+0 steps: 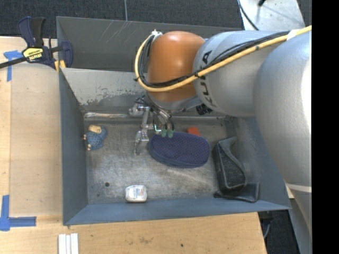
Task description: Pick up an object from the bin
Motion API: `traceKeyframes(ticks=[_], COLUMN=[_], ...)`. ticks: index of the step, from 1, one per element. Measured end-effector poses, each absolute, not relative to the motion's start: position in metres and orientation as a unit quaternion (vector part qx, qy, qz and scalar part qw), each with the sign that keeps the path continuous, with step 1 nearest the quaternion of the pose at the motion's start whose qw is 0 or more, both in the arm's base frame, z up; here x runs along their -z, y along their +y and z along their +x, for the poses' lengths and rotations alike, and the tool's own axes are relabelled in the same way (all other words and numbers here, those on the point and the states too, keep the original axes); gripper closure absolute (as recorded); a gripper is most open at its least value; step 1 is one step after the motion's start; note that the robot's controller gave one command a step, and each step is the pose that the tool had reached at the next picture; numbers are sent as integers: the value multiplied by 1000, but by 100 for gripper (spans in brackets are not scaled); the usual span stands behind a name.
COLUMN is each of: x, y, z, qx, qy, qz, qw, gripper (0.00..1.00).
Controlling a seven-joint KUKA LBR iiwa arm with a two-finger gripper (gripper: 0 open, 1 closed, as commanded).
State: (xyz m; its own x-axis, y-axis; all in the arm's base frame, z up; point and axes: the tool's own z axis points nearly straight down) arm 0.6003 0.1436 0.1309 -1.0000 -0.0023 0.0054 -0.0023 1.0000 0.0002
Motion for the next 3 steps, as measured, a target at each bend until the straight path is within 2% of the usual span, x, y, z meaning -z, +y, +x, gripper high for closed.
traceKeyframes(ticks=[1, 2, 3], x=[-70, -72, -72], y=[248, 248, 244], z=[616, 617, 625], qx=[2, 1, 3], qy=[-1000, -1000, -994], qz=[5, 5, -110], qw=[-3, -3, -4], gripper=[0, 0, 0])
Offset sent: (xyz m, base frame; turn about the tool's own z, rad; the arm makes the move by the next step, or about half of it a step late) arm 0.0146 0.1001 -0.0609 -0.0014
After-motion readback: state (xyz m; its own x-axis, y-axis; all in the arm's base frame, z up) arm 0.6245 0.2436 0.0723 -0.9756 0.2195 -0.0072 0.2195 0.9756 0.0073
